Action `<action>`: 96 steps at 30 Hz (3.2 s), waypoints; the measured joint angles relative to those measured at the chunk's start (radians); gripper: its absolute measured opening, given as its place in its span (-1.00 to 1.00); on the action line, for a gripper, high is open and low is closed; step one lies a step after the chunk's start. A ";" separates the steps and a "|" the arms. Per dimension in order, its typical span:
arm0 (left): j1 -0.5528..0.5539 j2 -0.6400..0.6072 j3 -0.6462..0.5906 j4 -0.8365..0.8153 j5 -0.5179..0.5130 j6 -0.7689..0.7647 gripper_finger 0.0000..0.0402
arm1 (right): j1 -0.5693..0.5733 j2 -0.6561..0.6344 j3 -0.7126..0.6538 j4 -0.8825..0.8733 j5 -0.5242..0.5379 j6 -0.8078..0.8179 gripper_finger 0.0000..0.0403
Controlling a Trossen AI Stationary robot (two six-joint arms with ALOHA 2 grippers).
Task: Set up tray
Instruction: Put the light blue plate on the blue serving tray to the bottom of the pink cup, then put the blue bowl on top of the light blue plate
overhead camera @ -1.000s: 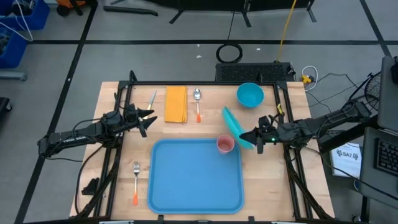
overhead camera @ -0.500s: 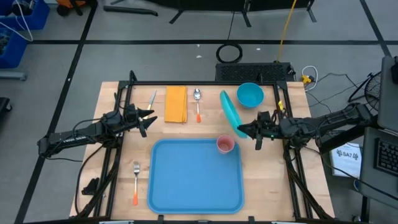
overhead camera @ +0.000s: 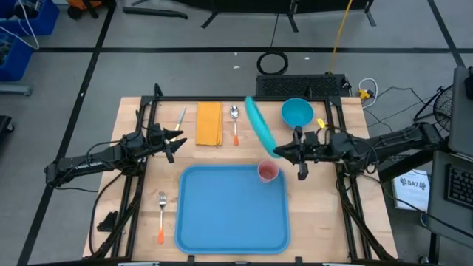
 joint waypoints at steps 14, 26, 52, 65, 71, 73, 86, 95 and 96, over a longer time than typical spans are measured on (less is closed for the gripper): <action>0.000 0.000 0.000 0.000 0.000 0.000 0.01 | 0.135 0.476 0.544 -0.385 -0.198 -0.053 -1.00; 0.000 0.000 0.000 0.000 0.001 0.000 0.01 | 0.275 0.675 0.676 -0.605 -0.297 0.216 -1.00; 0.000 0.000 0.000 0.000 0.000 0.000 0.01 | 0.480 0.749 0.640 -0.666 -0.163 0.659 -1.00; 0.000 0.000 0.000 0.000 0.000 0.000 0.01 | 0.480 0.749 0.577 -0.632 -0.168 0.749 -0.79; 0.000 0.000 0.000 0.000 0.000 0.000 0.01 | 0.480 0.749 0.577 -0.475 -0.220 0.714 -0.68; 0.000 0.000 0.000 0.000 0.000 0.000 0.01 | 0.480 0.748 0.577 -0.445 -0.219 0.692 -0.65; 0.000 0.000 0.000 0.000 0.000 0.000 0.01 | 0.439 0.665 0.577 -0.461 -0.068 0.466 -0.65; 0.000 0.000 0.000 0.000 0.000 0.000 0.01 | 0.356 0.474 0.578 -0.827 0.168 0.421 -0.65; 0.000 0.000 0.000 0.000 0.000 0.000 0.01 | 0.338 0.451 0.578 -0.860 0.215 0.407 -0.65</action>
